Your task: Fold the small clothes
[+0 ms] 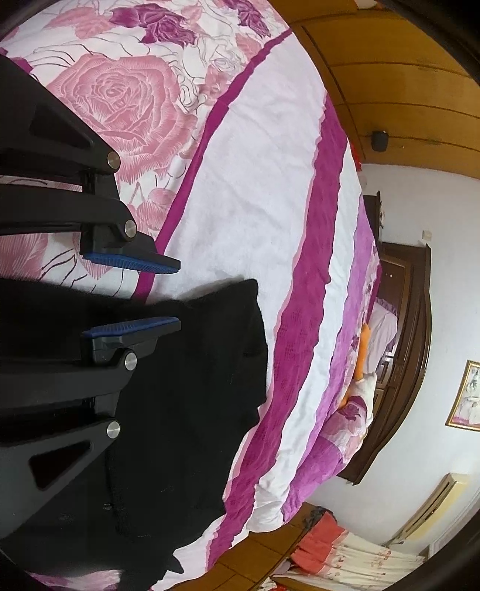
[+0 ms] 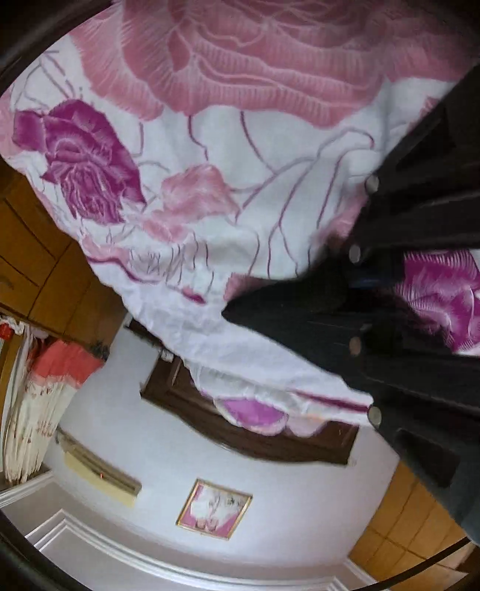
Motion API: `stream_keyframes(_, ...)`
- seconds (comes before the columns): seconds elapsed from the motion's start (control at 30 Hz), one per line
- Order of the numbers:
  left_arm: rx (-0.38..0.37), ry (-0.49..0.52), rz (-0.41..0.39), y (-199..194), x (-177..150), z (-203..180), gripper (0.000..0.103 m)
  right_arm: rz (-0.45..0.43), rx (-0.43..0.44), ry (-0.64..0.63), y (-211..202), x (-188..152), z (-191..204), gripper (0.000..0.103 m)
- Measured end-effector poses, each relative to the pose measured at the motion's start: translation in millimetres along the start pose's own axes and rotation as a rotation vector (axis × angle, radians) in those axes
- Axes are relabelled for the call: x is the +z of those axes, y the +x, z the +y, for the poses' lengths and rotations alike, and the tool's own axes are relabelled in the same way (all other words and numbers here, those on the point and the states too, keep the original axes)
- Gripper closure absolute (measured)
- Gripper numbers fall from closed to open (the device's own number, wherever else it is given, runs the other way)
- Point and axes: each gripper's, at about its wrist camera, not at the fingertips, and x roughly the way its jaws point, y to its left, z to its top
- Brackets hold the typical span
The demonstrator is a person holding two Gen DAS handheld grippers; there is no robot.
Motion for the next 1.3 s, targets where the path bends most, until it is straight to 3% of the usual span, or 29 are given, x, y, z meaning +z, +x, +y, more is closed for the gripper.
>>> stream_keyframes(0.2, 0.009, -0.002, 0.01, 0.6, 4.3, 1.9, 0.096, -0.064, -0.026, -0.064, -6.5, -2.6, 23.7, 0.096)
stream_keyframes(0.27, -0.006, -0.009, 0.003, -2.6, 9.4, 2.0, 0.096, -0.091, 0.001, -0.099, -14.8, -5.8, 52.5, 0.096)
stream_keyframes(0.4, 0.013, 0.034, -0.045, -9.3, 14.2, -1.8, 0.096, -0.084, 0.091, -0.264, -17.6, -24.7, 154.3, 0.096)
stream_keyframes(0.53, 0.012, 0.047, -0.024, -7.8, 17.6, -0.7, 0.096, 0.008, 0.238, -0.497, 3.3, -86.9, 281.6, 0.096)
stream_keyframes(0.67, -0.046, -0.041, -0.009, -12.4, 28.2, 12.4, 0.096, 0.16, 0.322, -0.705, 42.6, -200.8, 366.6, 0.096)
stream_keyframes(0.77, -0.074, -0.035, -0.008, -15.0, 30.9, 16.7, 0.096, 0.316, 0.244, -0.883, 84.4, -306.9, 383.6, 0.096)
stream_keyframes(0.83, -0.068, -0.011, -0.004, -16.6, 31.0, 17.3, 0.096, 0.321, 0.073, -1.086, 101.1, -366.7, 382.7, 0.096)
stream_keyframes(0.9, -0.081, -0.011, 0.0, -18.7, 32.2, 20.1, 0.096, 0.339, 0.029, -1.192, 106.2, -403.3, 373.4, 0.096)
stream_keyframes(1.13, -0.068, -0.055, -0.01, -20.7, 38.1, 32.8, 0.096, 0.335, 0.074, -1.238, 87.8, -436.5, 378.2, 0.096)
stream_keyframes(1.23, -0.053, -0.041, 0.002, -16.7, 36.1, 29.1, 0.096, 0.323, 0.127, -1.238, 77.2, -451.3, 386.3, 0.096)
stream_keyframes(1.3, -0.056, -0.032, 0.012, -14.1, 34.8, 26.9, 0.096, 0.33, 0.117, -1.238, 74.3, -461.1, 389.0, 0.096)
